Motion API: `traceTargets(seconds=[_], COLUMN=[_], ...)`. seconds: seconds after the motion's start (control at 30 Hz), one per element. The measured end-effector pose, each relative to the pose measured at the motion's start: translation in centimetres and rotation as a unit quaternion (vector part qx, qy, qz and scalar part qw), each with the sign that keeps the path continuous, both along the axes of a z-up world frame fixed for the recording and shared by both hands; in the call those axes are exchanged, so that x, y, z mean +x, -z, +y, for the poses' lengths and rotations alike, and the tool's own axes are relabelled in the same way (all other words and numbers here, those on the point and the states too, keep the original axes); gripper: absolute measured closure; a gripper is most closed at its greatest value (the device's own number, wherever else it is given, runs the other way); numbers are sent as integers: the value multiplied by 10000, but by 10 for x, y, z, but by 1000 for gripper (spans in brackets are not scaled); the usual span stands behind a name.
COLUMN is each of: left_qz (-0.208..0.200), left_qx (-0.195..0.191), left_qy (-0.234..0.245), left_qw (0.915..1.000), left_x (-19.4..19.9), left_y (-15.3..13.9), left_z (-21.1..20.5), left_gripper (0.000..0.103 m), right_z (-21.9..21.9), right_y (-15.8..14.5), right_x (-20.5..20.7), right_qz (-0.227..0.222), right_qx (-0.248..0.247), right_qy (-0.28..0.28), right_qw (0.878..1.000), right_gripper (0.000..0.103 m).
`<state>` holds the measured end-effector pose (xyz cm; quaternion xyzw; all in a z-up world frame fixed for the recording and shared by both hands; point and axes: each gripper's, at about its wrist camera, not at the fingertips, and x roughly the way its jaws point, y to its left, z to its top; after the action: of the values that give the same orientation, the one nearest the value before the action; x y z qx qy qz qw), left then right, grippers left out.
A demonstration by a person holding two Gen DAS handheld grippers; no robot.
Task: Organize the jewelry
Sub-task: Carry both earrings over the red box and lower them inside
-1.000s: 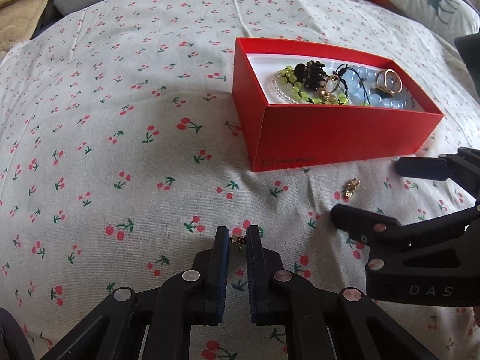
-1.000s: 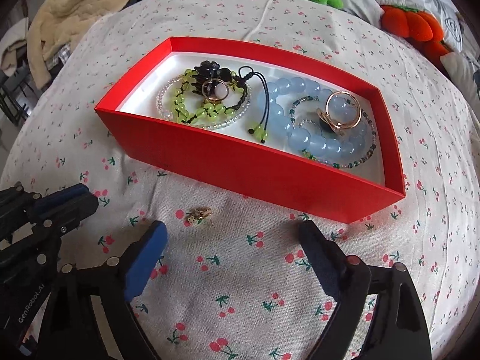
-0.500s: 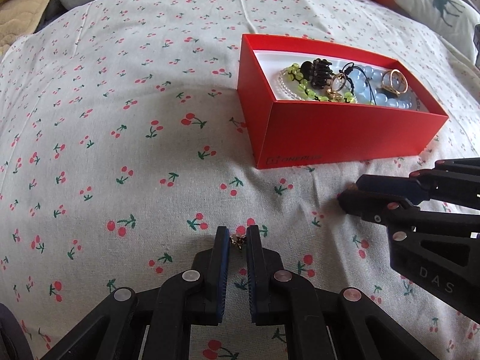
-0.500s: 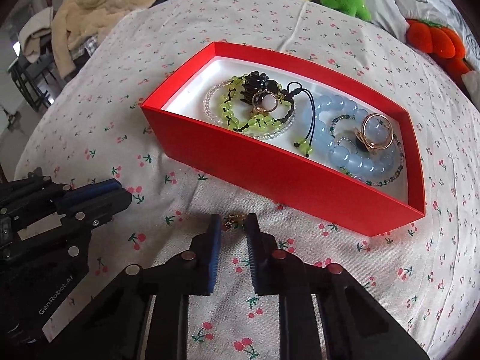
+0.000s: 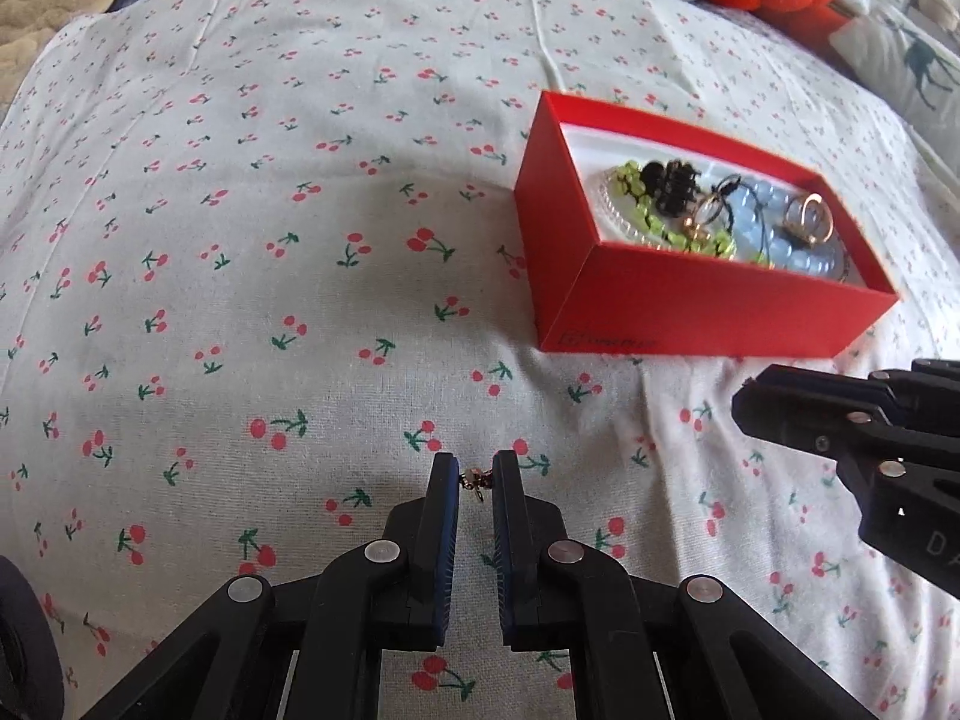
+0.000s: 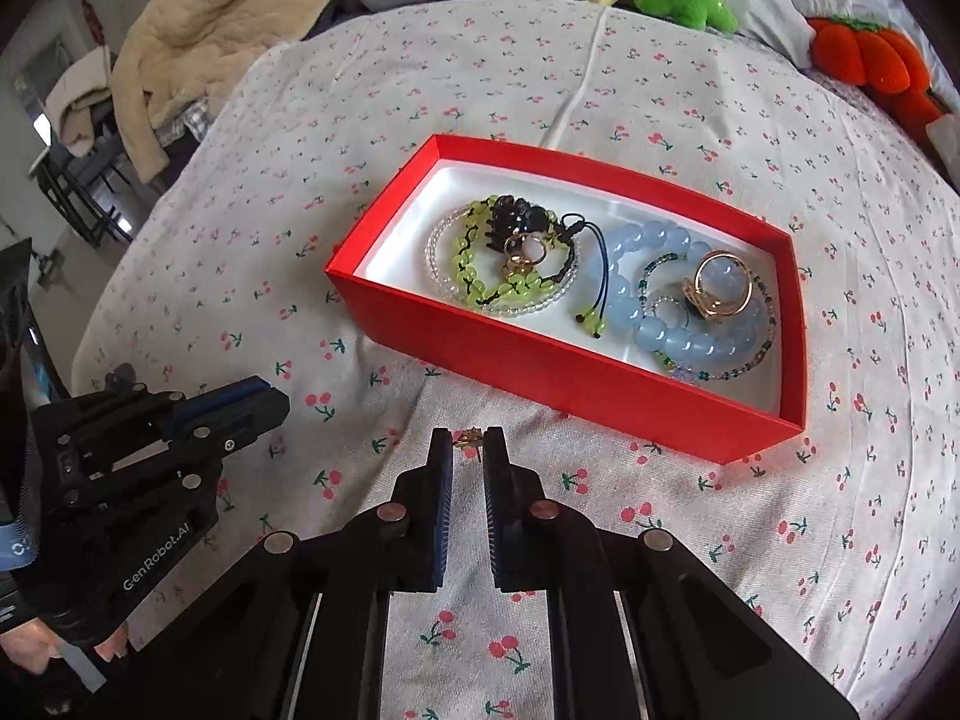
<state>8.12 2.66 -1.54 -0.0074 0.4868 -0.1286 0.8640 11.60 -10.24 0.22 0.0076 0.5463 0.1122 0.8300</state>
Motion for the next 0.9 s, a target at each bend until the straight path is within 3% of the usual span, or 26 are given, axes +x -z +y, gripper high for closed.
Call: traceTargets(seconds=[0.5,0.9], left_qz=[-414,-554], left_qx=[-392,-659], left_qy=[-115,38], left_qw=[9983,9963], left_x=[10,39], left_y=[-41,-51], left_z=[-2,-45], left_gripper=[97,97], right_z=[-47,-72], right_y=[-43,-44], right_x=[0,24], right_qz=[-424,-469], right_qx=[440,698], right_qy=[535,940], right_qw=[9967,9920], right_gripper=[92,92])
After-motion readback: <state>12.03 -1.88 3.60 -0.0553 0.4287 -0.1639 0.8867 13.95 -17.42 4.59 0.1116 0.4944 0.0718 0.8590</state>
